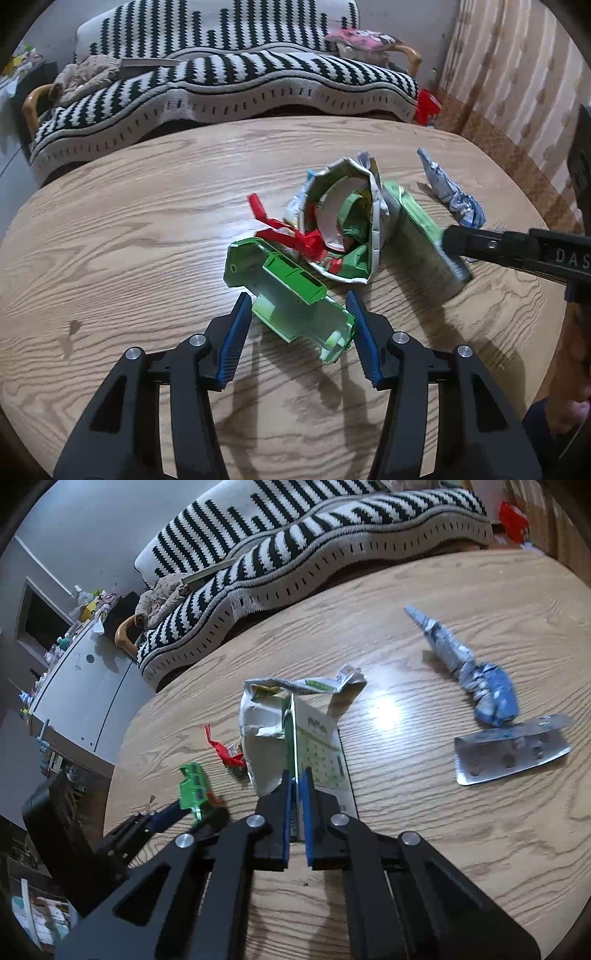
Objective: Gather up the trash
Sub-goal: 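Grasp the green plastic toy piece with the left tool while the right tool grasps the white cigarette box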
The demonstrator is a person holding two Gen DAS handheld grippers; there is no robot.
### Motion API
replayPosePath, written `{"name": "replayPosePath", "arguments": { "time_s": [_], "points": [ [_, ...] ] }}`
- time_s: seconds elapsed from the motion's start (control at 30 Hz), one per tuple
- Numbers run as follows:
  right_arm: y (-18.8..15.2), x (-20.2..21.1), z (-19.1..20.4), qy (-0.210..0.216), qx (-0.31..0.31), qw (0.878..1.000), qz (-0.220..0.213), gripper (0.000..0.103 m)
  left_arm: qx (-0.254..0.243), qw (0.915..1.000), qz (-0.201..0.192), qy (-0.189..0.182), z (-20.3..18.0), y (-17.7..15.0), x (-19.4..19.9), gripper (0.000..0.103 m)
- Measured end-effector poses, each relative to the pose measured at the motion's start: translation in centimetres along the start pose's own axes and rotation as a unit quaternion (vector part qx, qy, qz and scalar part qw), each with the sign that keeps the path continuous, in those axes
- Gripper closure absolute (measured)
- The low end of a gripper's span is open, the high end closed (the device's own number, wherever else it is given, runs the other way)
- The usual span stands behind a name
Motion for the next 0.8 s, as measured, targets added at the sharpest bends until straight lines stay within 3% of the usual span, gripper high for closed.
{"name": "replayPosePath", "arguments": {
  "time_s": [0.37,0.5,0.8],
  "points": [
    [-1.2,4.0,-1.9,-0.01,0.016,1.0,-0.01,0.101,-0.007,0.9997,-0.024,-0.007,-1.8,0.8,2.2,0.051],
    [-2.7,3.9,-2.7,-0.013,0.039,0.999,0.024,0.102,-0.017,0.9993,-0.028,-0.017,-3.1,0.7,3.1,0.051],
    [-5.4,1.9,-3.4,-0.082,0.097,0.99,0.055,0.102,-0.023,0.9992,-0.029,-0.014,-3.5,0.3,3.7,0.051]
  ]
}}
Point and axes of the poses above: each gripper's, at about its wrist camera, not at the fingertips, and x roughly against the way its jaws point, z to its left, y to its top, the point moved 2 cm from there along -x, roughly the way its jaws point, and after that the axes turned 2 degrees about x, right-handed, at the moved point
